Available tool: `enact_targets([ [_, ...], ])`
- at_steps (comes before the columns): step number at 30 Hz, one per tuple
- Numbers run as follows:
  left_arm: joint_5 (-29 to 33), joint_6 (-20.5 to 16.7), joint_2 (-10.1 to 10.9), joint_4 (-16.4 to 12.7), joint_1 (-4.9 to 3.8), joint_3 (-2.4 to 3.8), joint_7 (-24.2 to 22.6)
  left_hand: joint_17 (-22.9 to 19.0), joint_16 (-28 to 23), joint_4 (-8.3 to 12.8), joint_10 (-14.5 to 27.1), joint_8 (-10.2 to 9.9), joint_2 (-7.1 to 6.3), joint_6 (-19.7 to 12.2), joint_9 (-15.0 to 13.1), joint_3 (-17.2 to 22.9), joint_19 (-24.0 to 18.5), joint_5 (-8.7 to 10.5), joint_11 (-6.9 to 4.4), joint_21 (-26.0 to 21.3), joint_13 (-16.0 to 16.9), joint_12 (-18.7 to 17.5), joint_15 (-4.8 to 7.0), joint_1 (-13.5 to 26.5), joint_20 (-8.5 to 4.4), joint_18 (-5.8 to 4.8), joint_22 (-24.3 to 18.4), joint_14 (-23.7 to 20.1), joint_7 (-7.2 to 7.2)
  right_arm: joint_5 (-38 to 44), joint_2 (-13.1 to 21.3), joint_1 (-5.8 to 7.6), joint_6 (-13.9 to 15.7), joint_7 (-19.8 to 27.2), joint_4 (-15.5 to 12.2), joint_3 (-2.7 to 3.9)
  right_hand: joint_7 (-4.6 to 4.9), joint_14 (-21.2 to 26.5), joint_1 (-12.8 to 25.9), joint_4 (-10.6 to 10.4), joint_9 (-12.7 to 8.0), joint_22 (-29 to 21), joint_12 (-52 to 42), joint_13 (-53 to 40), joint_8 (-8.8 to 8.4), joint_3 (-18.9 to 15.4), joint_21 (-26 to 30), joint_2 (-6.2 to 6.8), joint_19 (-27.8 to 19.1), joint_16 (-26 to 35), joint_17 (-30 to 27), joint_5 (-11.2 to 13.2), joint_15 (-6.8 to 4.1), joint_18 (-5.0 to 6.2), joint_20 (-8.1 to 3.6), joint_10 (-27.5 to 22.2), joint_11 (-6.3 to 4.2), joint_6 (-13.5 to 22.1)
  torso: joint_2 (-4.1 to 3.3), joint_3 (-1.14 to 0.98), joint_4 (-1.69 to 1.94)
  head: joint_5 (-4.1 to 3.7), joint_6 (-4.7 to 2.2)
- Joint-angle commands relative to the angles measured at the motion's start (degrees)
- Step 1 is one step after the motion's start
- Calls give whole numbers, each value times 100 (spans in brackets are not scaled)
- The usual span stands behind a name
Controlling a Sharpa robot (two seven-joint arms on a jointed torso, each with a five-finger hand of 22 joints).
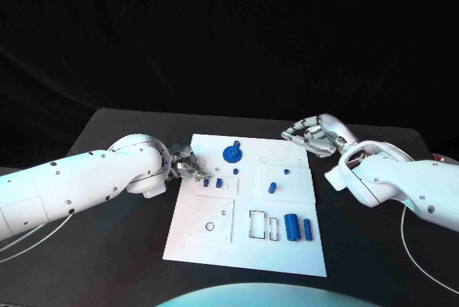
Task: Assemble the parts on the task board
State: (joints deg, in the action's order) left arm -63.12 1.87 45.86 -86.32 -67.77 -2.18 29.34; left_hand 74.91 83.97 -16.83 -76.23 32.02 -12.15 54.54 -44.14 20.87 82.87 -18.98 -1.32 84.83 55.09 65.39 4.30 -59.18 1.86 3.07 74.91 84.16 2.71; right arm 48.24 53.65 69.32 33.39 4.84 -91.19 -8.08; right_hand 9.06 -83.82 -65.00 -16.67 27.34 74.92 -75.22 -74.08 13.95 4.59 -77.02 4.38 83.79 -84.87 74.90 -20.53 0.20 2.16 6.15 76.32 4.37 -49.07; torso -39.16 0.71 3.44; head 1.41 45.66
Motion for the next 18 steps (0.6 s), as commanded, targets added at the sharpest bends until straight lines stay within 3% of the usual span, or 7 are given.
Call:
enact_targets([
  [1,388,-605,29,-80,-4,31,-458,619,9,-5,283,-15,37,-46,-14,-74,-210,-44,19,-156,-526,-412,10,39,16,12,229,339,30,48,9,-7,-30,20,-1,0,-26,-332,-4,3,8,786,-9,4,24,-32,33,-52,1,24,250,-34,-41,89,-39,-9,-29,36,6,-5,7,-5,-41],
  [5,512,-1099,50,-121,-5,46,-894,579,-19,-8,836,-181,93,-460,41,-340,-696,-43,164,-623,-1372,-1140,-108,36,100,172,-488,322,202,47,18,-9,-25,15,6,0,-26,-332,-4,3,8,786,-9,4,24,-32,33,-52,1,24,250,-34,-41,89,-39,-9,-29,36,12,-15,5,-7,-48],
  [9,529,-1566,45,-143,-5,51,-1430,305,-224,13,1255,-223,165,-716,88,-362,-1044,-65,279,-1017,-1763,-1475,-213,-254,176,284,-1023,181,315,43,19,-10,-26,12,9,0,-26,-332,-4,3,8,786,-9,4,24,-32,33,-52,1,24,250,-34,-41,89,-39,-9,-29,36,6,-5,8,-34,-63],
  [11,441,-1745,25,-148,-4,48,-1692,-821,-1144,6,1738,-349,100,-1043,252,-206,-1790,-52,448,-1835,-1908,-1694,-365,-777,305,489,-2074,-439,497,42,21,-10,-26,11,10,0,-26,-332,-4,3,8,786,-9,4,24,-32,33,-52,1,24,250,-34,-41,89,-39,-9,-29,36,8,-9,11,-41,-66],
  [14,197,-1950,-20,-145,0,29,-2072,-1648,-1873,22,2160,-465,30,-1229,434,-46,-2502,-42,563,-2652,-2071,-1911,-475,-1191,405,674,-3053,-1008,600,41,20,-11,-26,11,14,0,-26,-329,-7,2,9,781,-2,12,26,-36,43,-54,-3,30,238,-39,-41,91,-39,-17,-29,39,10,-11,12,-46,-74],
  [15,99,-1993,-38,-140,3,21,-2184,-2379,-2556,37,2374,-521,-13,-1307,556,103,-2798,-33,606,-3072,-2228,-2088,-522,-1490,464,735,-3452,-1543,627,40,19,-11,-27,11,15,0,-26,-329,-7,2,9,781,-2,12,26,-36,43,-54,-3,30,238,-39,-41,91,-39,-17,-29,39,12,-10,11,-52,-82],
  [18,-291,-2031,-112,-110,25,-7,-2478,-2840,-3010,104,2575,-551,-137,-1333,770,370,-2878,-4,662,-3413,-2543,-2359,-581,-2062,541,741,-3659,-1959,665,35,17,-12,-30,13,18,0,-26,-329,-8,2,9,780,-2,12,27,-37,44,-54,-4,30,238,-39,-41,91,-39,-16,-29,39,10,-4,8,-59,-93],
])
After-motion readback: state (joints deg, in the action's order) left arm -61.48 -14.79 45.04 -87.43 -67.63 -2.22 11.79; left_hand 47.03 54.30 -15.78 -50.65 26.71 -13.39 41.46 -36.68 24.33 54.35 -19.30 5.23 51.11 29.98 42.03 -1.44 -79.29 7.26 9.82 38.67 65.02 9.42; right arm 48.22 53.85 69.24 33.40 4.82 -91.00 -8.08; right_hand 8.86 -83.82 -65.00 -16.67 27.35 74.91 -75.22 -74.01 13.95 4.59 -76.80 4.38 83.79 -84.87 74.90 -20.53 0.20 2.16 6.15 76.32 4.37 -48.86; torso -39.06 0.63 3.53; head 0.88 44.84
